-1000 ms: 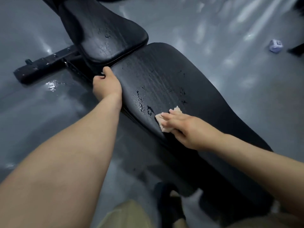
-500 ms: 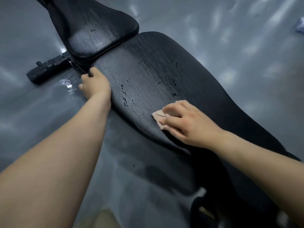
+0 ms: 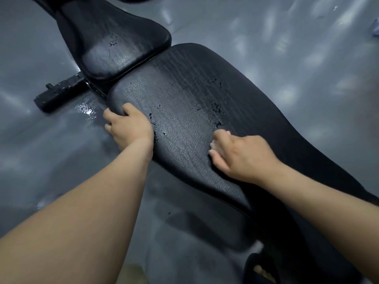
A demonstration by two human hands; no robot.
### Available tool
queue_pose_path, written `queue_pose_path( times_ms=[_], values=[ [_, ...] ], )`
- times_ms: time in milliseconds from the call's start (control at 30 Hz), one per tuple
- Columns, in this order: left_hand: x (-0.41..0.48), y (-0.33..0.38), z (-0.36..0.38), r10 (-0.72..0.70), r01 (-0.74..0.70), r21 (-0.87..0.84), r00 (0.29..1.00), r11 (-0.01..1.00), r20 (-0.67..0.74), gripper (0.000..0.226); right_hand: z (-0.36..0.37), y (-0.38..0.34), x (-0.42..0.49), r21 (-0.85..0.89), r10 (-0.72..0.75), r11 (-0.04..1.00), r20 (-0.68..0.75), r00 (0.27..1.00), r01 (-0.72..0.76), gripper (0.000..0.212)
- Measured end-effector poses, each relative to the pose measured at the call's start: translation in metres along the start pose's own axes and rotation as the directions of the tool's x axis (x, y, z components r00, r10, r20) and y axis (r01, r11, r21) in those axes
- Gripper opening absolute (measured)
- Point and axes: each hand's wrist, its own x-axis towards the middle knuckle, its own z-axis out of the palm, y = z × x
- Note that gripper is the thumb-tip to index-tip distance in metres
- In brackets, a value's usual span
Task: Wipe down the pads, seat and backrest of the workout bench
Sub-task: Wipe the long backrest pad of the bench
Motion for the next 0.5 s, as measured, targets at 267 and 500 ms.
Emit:
queue_pose_path(
  times_ms=[267,500],
  values=[
    [0.004,-0.001,0.003,0.014,-0.014,0.01,1.0,1.0,-0.009,0.05,0.006,0.011,0.08,-0.021,0.284,0.957,-0.115,0.952,-0.288,0.042],
    [0.006,-0.005,0.006,0.012,-0.012,0.004,1.0,1.0,-0.007,0.052,0.011,-0.016,0.019,-0.034,0.007,0.999,0.013,1.0,-0.007,0.035]
  ],
)
